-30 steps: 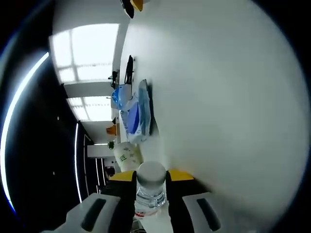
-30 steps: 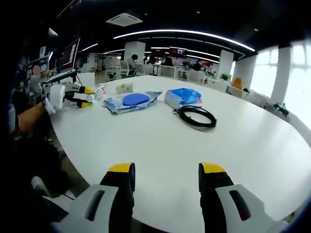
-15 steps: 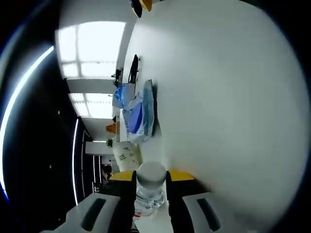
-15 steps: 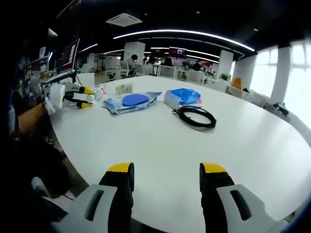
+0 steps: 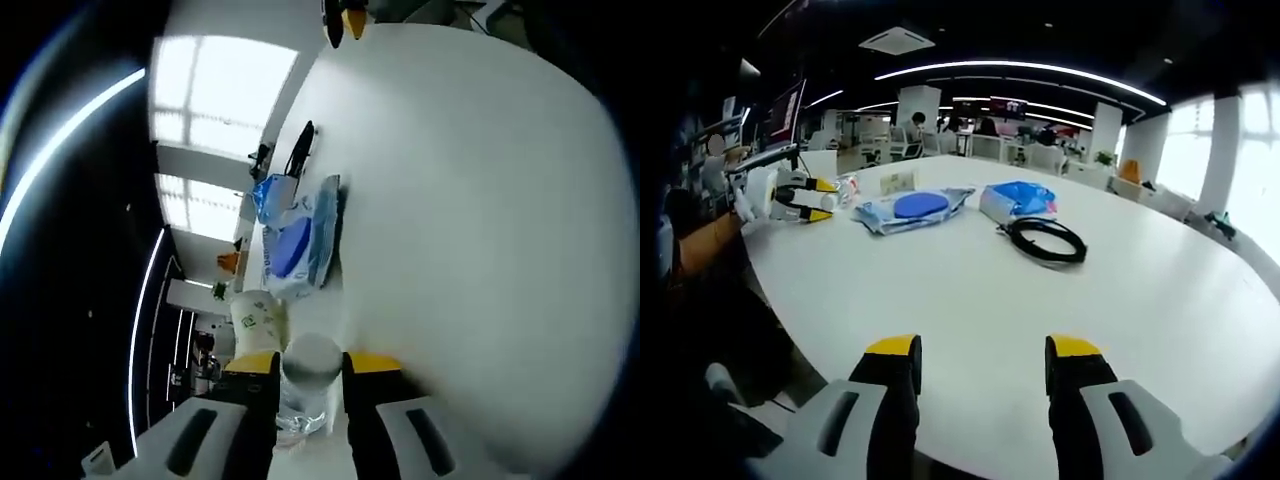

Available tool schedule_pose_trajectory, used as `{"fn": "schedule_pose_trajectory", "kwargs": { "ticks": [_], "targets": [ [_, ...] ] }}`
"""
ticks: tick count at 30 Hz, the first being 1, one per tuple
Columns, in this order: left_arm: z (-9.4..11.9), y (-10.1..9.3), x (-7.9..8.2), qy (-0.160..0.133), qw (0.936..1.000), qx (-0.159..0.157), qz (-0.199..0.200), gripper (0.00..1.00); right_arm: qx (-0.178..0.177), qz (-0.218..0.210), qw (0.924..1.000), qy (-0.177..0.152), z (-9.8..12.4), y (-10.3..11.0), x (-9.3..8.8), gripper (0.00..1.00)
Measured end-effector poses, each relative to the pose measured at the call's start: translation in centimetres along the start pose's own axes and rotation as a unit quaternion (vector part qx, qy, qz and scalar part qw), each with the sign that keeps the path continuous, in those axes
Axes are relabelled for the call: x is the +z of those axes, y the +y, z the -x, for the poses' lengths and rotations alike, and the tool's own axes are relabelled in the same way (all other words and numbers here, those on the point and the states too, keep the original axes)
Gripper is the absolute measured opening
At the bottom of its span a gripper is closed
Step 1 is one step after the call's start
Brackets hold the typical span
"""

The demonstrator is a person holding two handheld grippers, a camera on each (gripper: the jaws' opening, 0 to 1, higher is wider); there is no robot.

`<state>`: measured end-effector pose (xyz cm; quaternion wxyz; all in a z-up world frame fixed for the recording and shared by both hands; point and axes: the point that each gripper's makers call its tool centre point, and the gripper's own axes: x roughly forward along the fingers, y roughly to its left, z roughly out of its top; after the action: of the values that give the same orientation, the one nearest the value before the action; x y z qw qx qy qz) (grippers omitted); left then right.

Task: Arrange the tabletop items into an orderly group along one side of the table until the central work area is clear of visible clutter.

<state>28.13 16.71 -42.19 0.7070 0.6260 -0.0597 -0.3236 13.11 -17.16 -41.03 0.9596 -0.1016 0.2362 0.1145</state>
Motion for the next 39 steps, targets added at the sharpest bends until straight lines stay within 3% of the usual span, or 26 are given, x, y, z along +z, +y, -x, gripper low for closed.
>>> {"fn": "schedule_pose_trajectory", "kwargs": {
  "ticks": [11,20,28,39],
  "targets": [
    [-0.1,0.2,0.2,-0.001,1.0,0.008,0.0,0.23,-0.004,-0.003,1.0,-0.001,0.1,-0.2,0.1,0.47],
    [0.4,1.8,0.0,-0.021,0.9975,0.029,0.061,0.23,-0.008,-0.005,1.0,0.002,0.2,-0.4,-0.2,0.48],
    [1.4,3.8,-0.6,-0.045,0.9866,0.056,0.146,0.23,-0.01,-0.004,0.9999,-0.001,0.3,-0.5,0.1,0.48],
    [1.9,5.3,-1.0,-0.066,0.9727,0.067,0.213,0.23,-0.01,-0.001,0.9999,-0.002,0.4,-0.4,0.2,0.48]
  ]
}}
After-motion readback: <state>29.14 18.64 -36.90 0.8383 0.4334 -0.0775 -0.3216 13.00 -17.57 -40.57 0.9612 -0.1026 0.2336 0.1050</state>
